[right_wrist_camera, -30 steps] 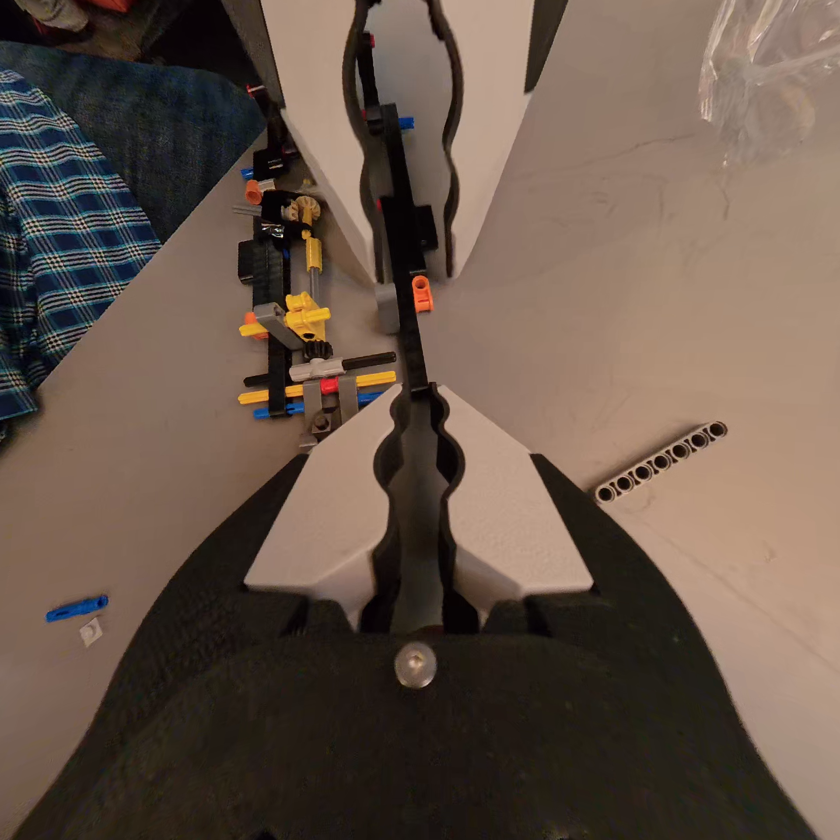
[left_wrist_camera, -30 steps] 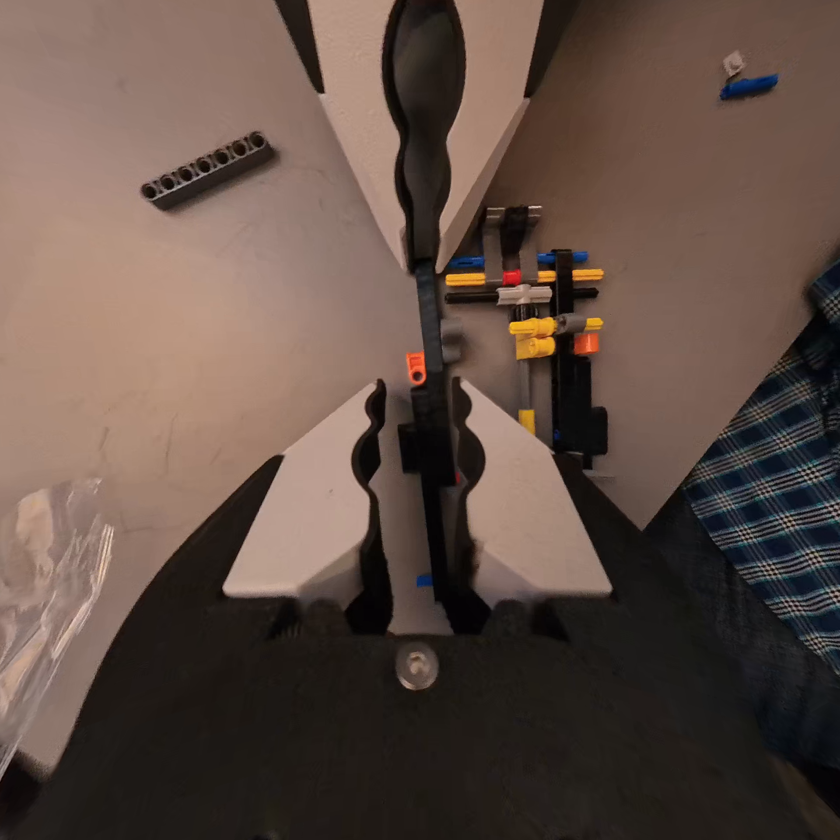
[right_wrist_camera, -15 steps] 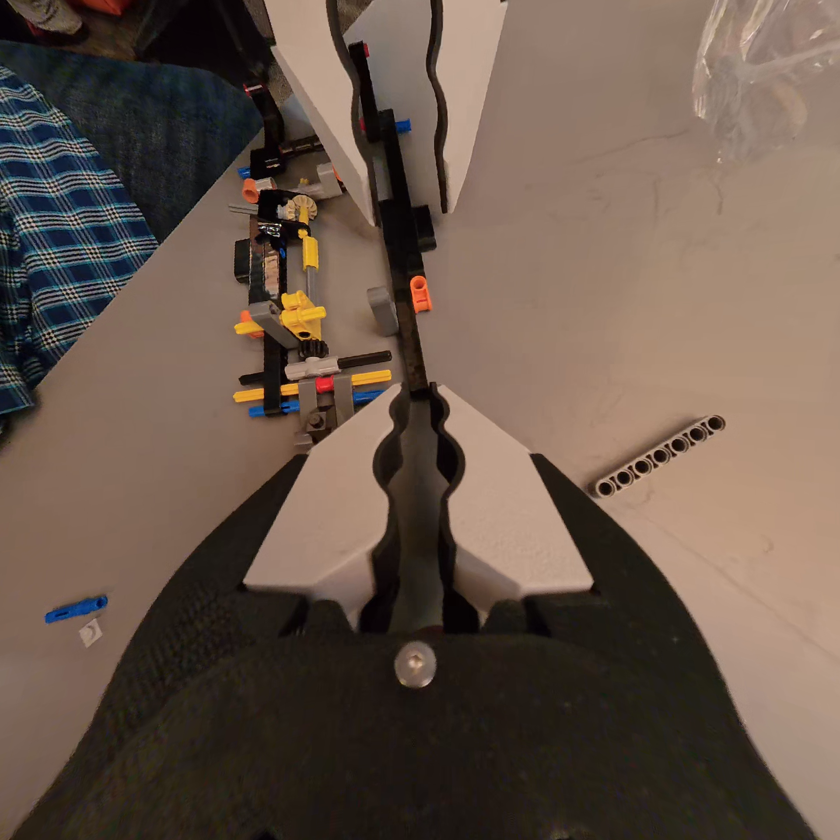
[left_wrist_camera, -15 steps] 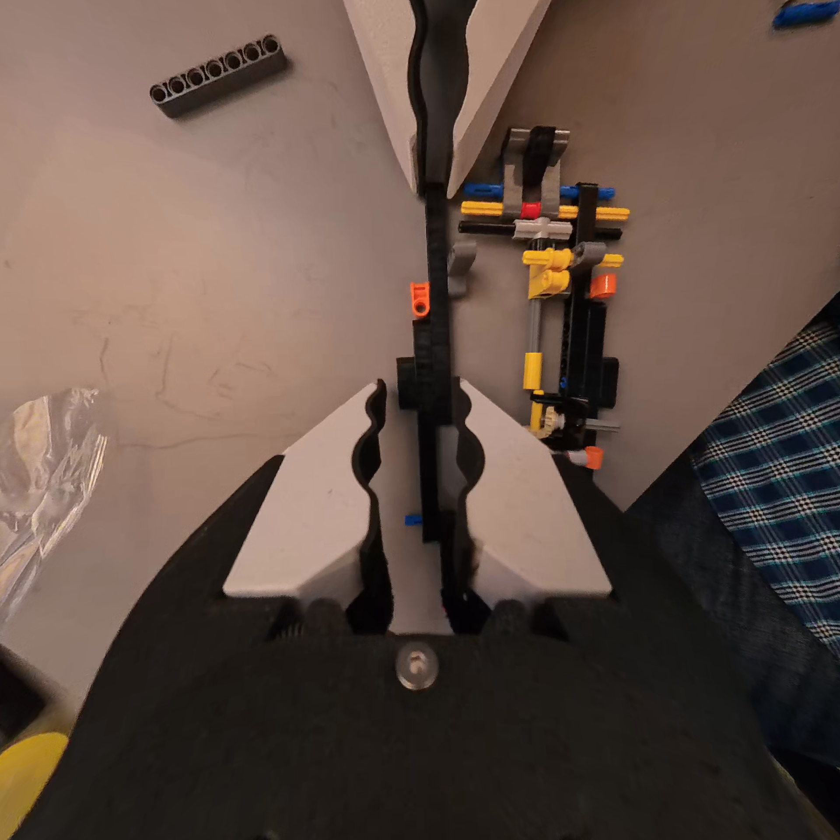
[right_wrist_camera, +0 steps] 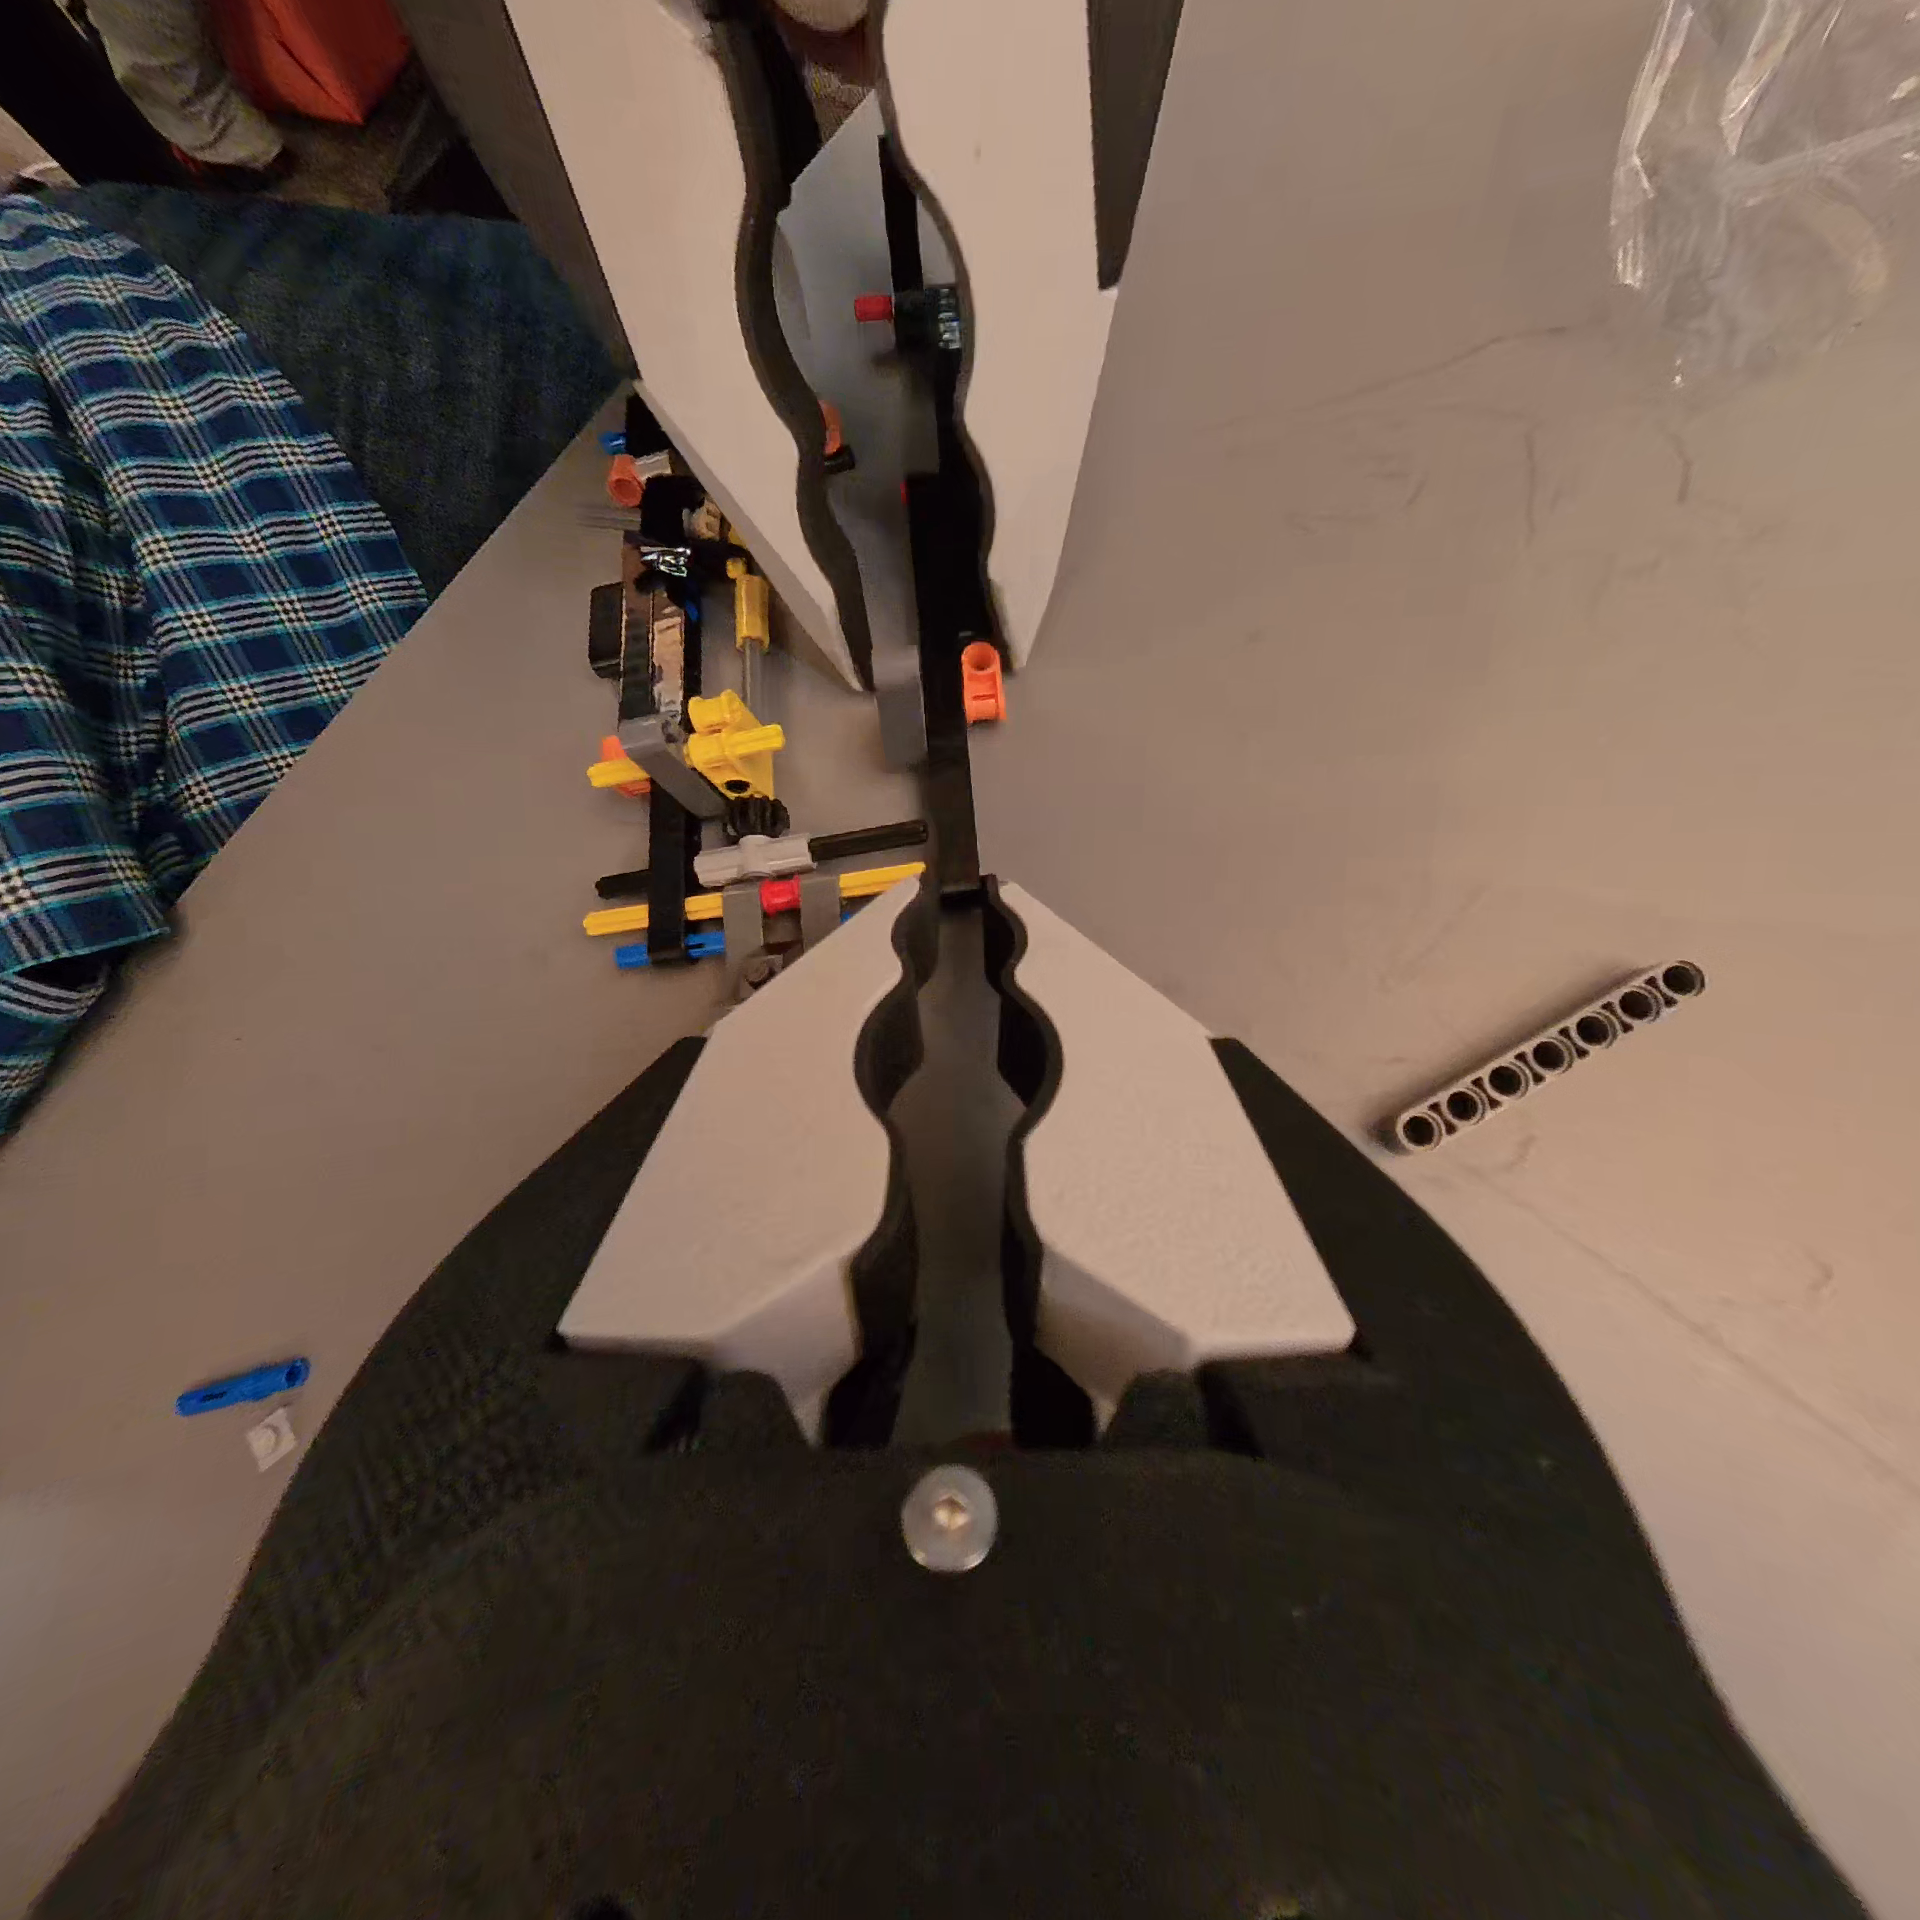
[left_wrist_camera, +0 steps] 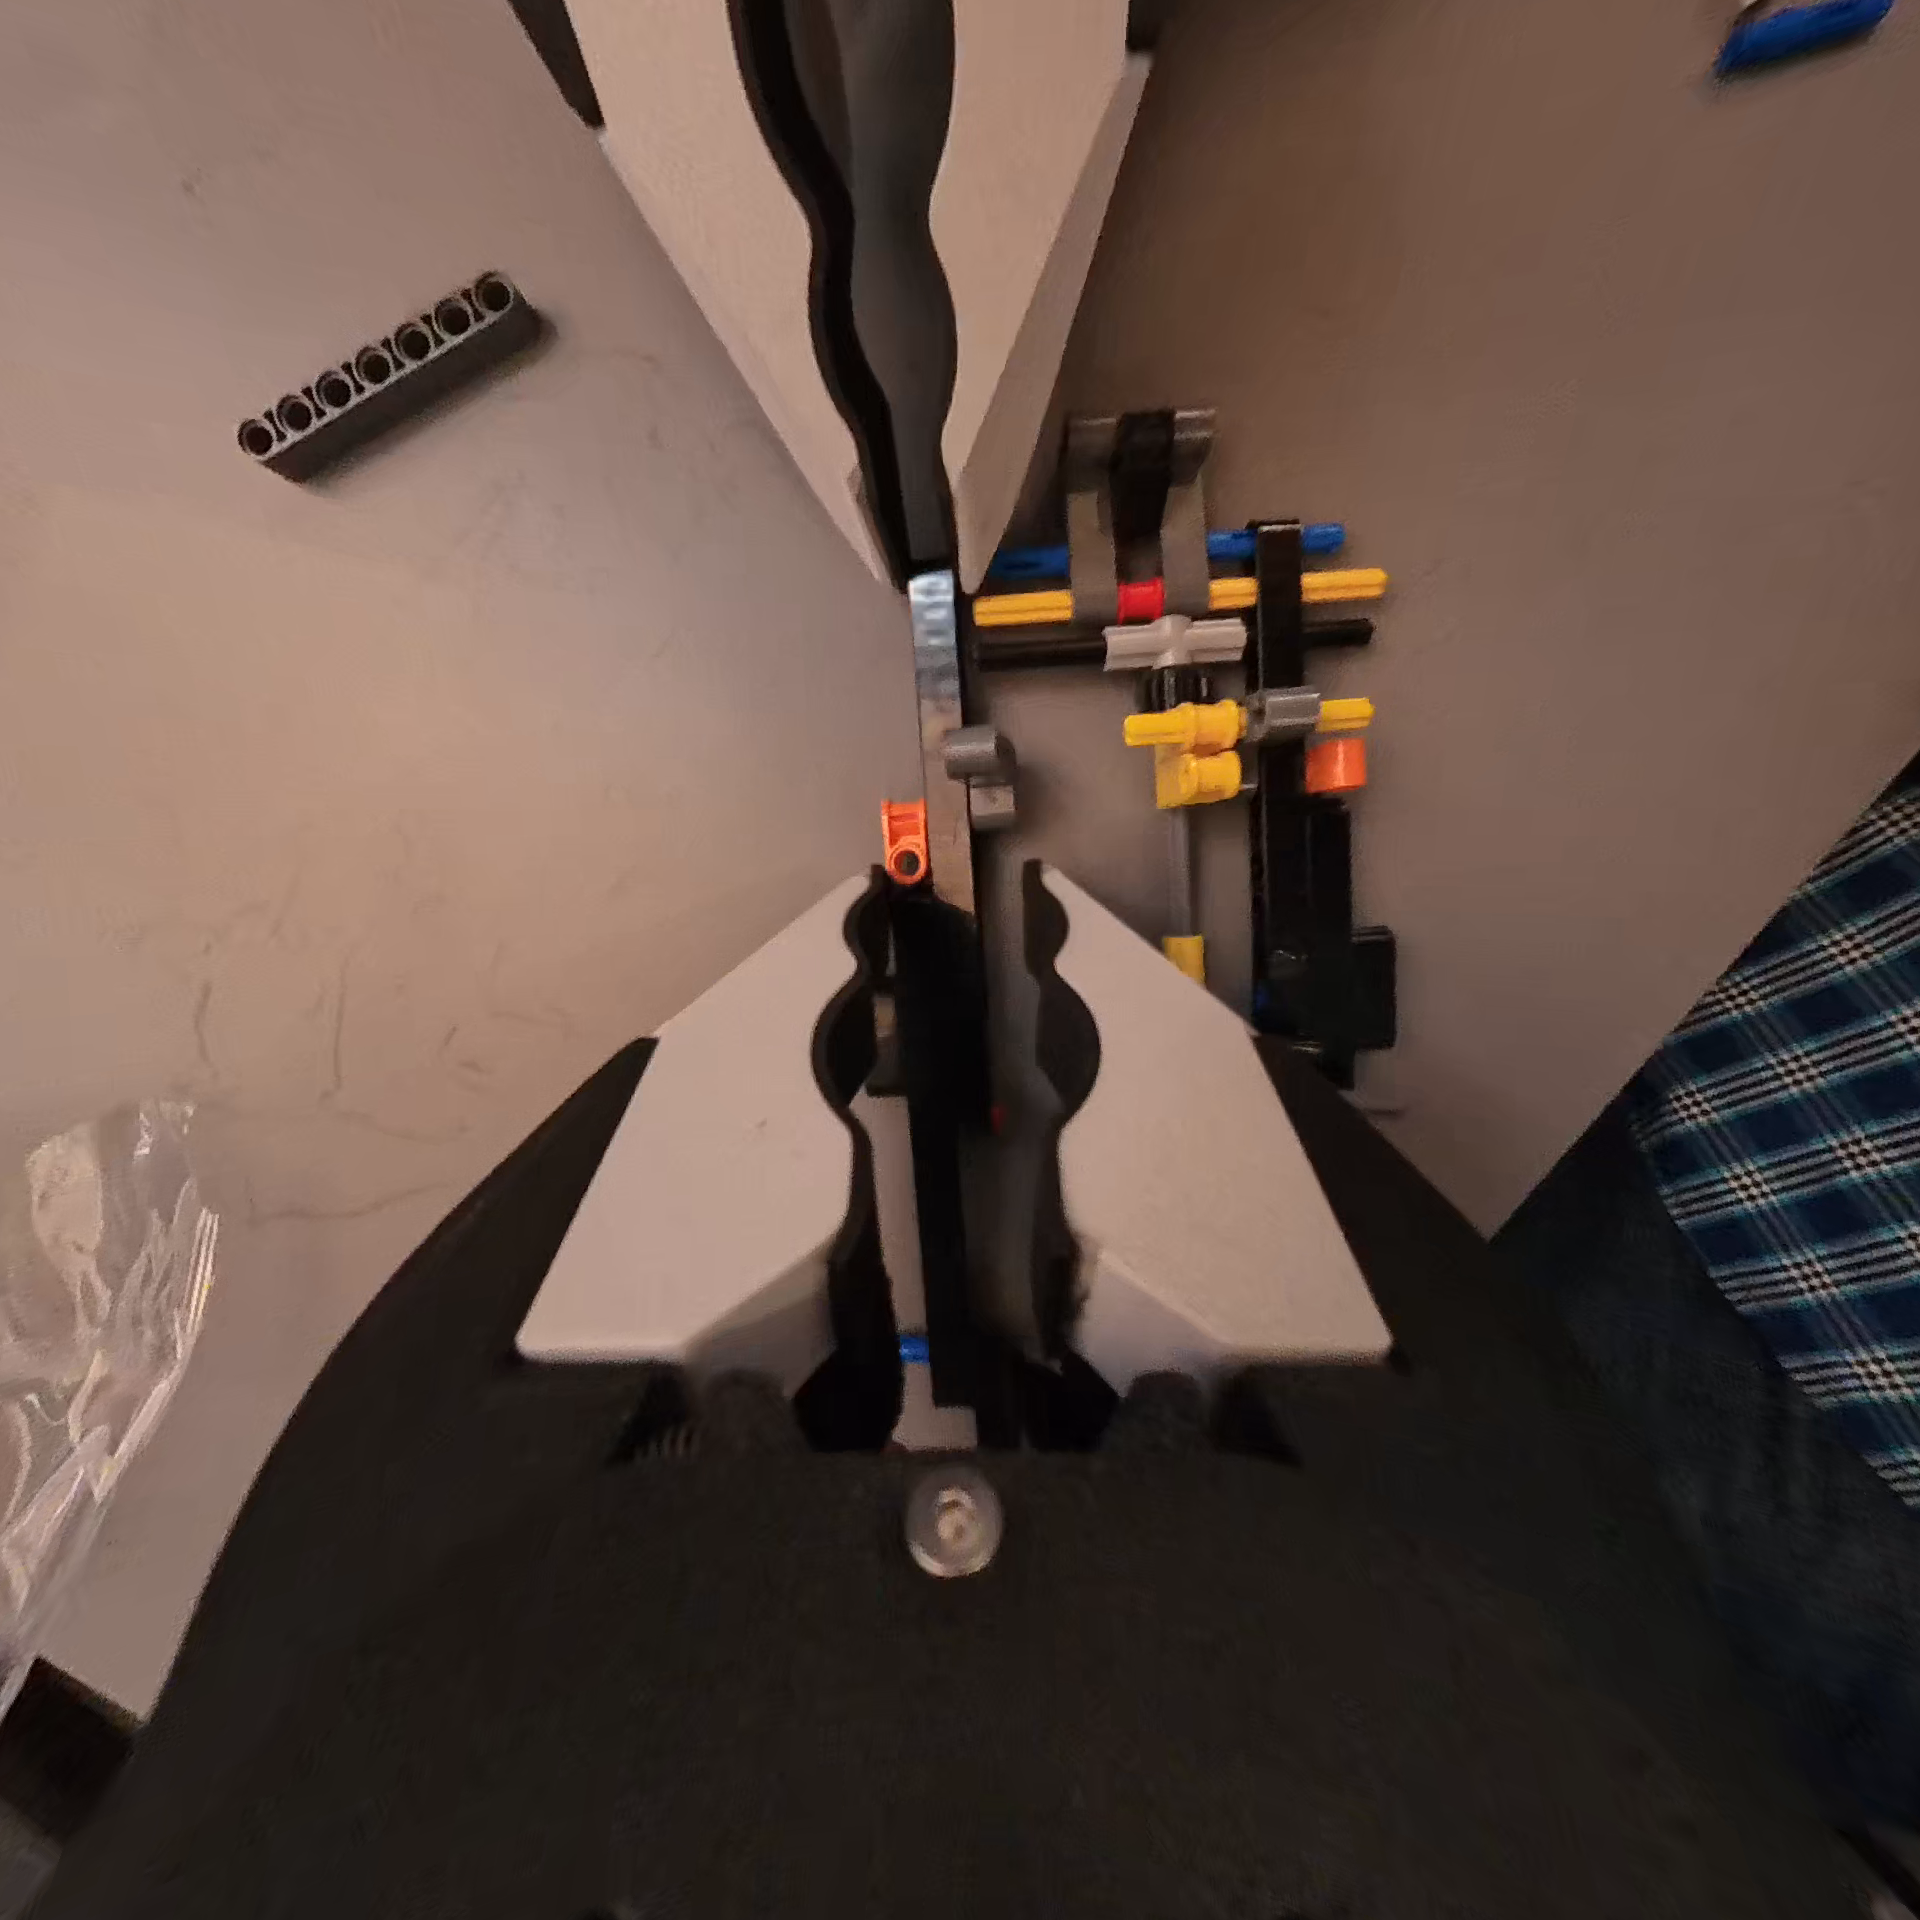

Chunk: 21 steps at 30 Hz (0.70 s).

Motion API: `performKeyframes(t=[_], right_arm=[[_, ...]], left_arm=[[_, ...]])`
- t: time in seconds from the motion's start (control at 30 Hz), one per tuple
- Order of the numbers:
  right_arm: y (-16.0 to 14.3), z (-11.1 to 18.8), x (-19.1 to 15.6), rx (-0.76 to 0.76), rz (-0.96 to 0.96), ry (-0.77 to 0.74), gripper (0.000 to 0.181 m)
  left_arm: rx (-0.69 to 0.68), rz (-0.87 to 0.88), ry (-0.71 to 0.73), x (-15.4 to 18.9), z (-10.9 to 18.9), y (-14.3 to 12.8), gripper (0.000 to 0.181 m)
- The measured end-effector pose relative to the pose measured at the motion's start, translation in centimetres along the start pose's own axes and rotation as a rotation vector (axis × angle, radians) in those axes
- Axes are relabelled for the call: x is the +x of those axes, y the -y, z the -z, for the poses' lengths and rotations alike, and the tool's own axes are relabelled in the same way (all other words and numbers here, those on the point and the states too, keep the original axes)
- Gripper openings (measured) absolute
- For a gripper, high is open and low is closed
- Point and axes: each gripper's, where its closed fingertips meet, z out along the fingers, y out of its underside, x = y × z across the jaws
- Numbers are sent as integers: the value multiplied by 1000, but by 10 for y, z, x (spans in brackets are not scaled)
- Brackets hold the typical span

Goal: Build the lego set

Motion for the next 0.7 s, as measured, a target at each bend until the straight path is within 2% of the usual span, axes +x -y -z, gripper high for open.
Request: performKeyframes(t=[0.1, 0.37, 0.7], right_arm=[[1, 1, -1, 14, -6, 10, 5], [1, 3, -3, 20, -25, 33, 7], [0, 8, -8, 39, -50, 65, 31]], left_arm=[[10, 2, -1, -1, 0, 0, 15], [14, -10, 4, 1, -1, 2, 14], [8, -24, -1, 3, -1, 2, 14]])
